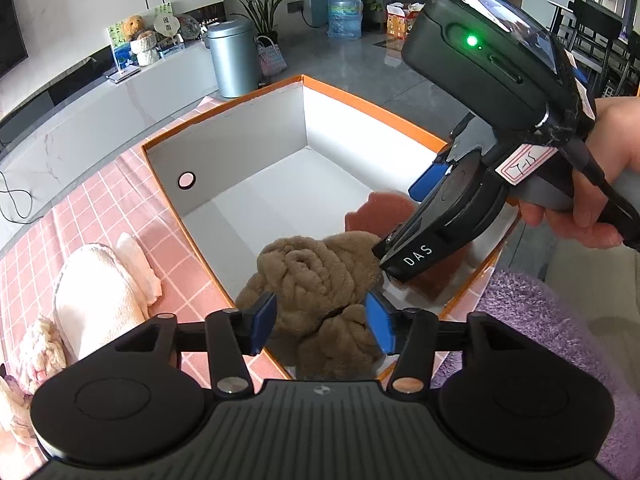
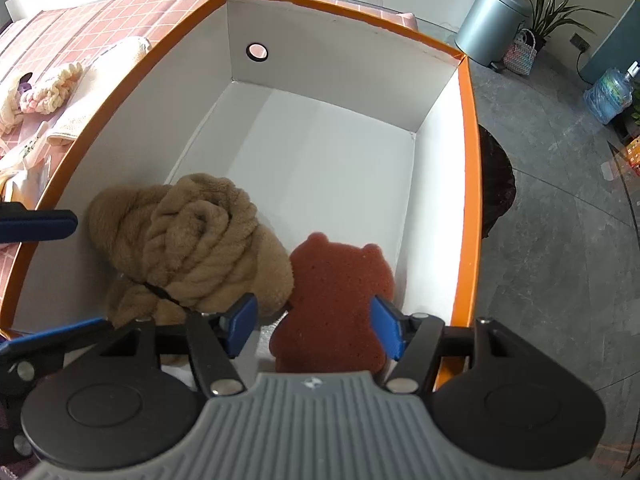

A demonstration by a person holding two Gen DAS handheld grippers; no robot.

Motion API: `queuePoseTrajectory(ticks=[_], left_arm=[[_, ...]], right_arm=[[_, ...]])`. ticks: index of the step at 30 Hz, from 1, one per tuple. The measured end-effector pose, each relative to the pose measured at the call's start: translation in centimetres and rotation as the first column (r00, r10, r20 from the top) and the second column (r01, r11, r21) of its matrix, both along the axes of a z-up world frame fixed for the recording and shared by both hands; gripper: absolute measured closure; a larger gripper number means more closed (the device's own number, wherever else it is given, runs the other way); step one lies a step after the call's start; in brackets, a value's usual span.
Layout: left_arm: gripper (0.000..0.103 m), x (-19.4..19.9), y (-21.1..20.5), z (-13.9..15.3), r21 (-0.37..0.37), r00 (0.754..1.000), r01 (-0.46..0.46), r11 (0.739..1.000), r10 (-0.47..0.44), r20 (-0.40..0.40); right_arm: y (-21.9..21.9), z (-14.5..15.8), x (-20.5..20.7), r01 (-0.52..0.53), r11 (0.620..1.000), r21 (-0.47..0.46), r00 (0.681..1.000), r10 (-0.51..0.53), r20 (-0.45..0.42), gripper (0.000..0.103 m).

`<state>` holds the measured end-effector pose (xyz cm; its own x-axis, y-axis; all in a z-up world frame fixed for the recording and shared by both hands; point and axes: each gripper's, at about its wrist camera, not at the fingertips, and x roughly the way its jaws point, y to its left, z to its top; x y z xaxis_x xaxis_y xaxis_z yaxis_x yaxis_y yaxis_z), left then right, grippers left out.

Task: Organize soft objects
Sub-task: 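Open both tools to drop the bunny and bear sponge into the box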

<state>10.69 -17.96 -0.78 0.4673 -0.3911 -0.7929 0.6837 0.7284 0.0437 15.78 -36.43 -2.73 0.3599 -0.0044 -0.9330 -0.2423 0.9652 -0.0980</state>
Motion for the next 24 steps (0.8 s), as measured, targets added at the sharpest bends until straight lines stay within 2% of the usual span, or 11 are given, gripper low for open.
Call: queuePoseTrajectory(ticks=[4, 7, 15, 18, 19, 24], left_arm=[[0.028, 0.2, 0.2, 0.2, -0.020, 1.000, 0.010, 1.000, -0.010, -0.025], [0.021, 0.4, 0.7, 0.6, -0.069, 0.999, -0.007, 0.998, 0.004, -0.044], [0.018, 0.1, 3.5, 2.8, -0.168, 0.997, -0.071, 0.983, 0.070, -0.009], [0.018, 0.1, 5.3, 3.5, -0.210, 0.993, -0.117, 0.971, 0.120, 0.003], [0.018, 0.2, 5.9, 3.6, -0.223, 0.990, -0.133, 0.966, 0.138, 0.006], [0.018, 0.7, 9.0, 3.7, -0.272, 0.969, -0.239, 0.932, 0.248, -0.003]], right_arm=[[-0.2, 0.6, -0.3, 0.003, 1.000, -0.009, 1.000, -0.002, 0.019, 0.031], [-0.5, 1.3, -0.6, 0.004, 1.000, -0.011, 0.999, -0.004, 0.038, 0.030], [-1.0, 3.3, -1.3, 0.023, 0.999, 0.039, 0.995, -0.027, 0.098, 0.031], [-0.6, 4.0, -1.5, 0.012, 0.996, 0.089, 0.993, -0.022, 0.116, 0.036], [-0.4, 4.1, -1.6, 0.006, 0.995, 0.103, 0.993, -0.018, 0.119, 0.041], [1.3, 3.8, -1.5, -0.021, 0.982, 0.185, 0.993, 0.000, 0.116, 0.052]])
